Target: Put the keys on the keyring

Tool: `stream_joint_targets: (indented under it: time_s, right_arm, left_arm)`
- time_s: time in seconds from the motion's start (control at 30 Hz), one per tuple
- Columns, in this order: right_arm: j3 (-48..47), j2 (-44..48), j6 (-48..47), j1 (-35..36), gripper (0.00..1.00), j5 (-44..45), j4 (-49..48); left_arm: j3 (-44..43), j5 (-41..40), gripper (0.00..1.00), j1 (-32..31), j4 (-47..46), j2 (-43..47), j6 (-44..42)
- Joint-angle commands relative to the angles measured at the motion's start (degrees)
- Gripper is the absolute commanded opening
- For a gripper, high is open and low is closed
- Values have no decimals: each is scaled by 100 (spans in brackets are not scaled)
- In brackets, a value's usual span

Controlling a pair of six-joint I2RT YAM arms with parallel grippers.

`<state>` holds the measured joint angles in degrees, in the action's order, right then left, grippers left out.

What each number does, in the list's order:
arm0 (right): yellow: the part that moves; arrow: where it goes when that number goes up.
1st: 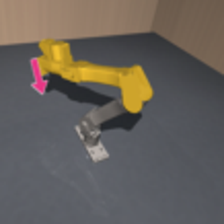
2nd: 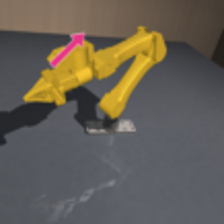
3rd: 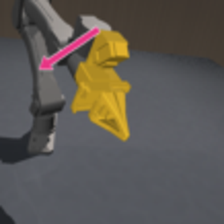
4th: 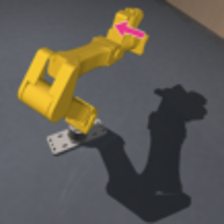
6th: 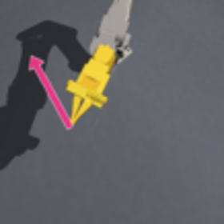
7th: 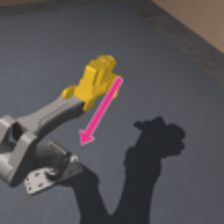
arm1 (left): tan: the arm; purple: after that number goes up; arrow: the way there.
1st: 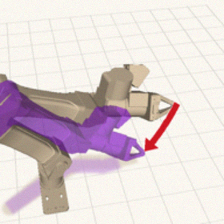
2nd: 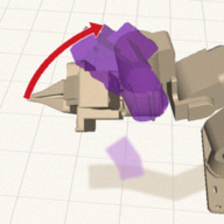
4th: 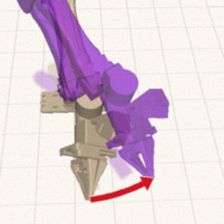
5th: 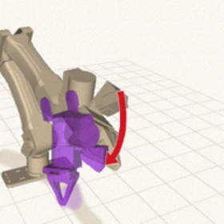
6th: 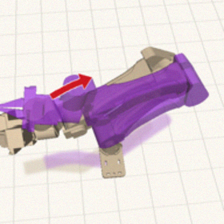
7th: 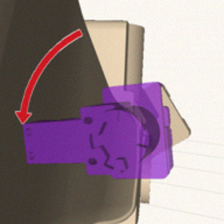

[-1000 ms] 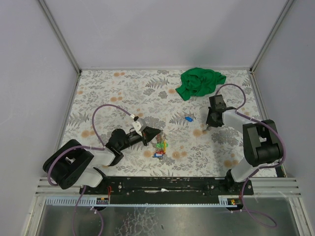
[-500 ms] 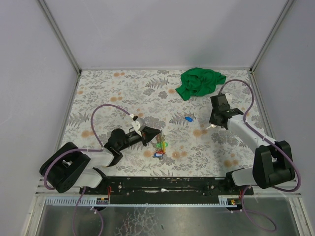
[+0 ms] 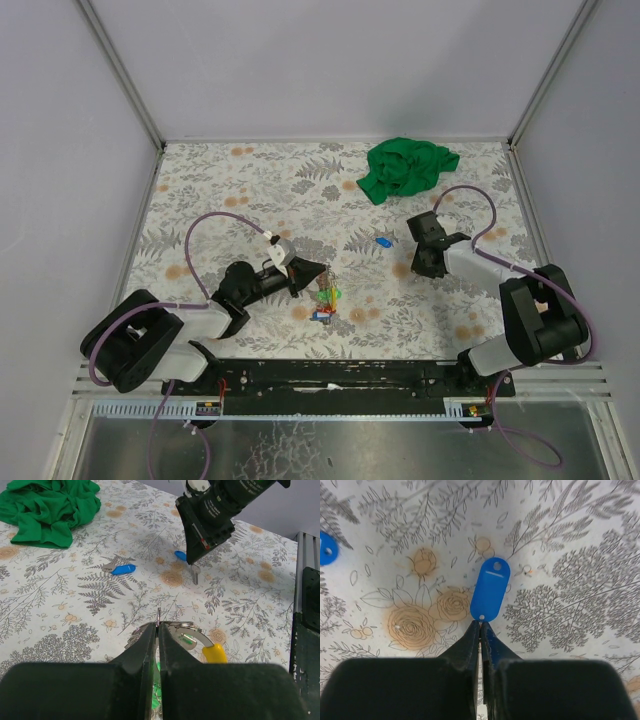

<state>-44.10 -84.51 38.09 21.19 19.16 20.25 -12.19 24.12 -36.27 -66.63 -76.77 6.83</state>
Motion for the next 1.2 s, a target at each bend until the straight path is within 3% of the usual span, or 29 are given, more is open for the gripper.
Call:
stream_joint_targets:
  time_s: [0.0,0.13,0.37,0.9,1.17]
  right_arm:
    - [68,-18,548,193,7,-107,-263]
    - [82,-139,489,249,13,-182,-258]
    - [177,111,36,253,35,-230,67]
    - [412,206,195,530,40,-1423,-347]
    - [-204,-459,165,651,51,-1660,-1153]
  left_arm:
    - [-133,-72,0,37,-87,5,68]
    - [-154,-57,0,32,-48,-4,73]
    - [-160,-60,0,30,-4,26,55]
    - [-218,-34,0,32,97,-26,64]
    - [-215,-80,0,33,135,8,56]
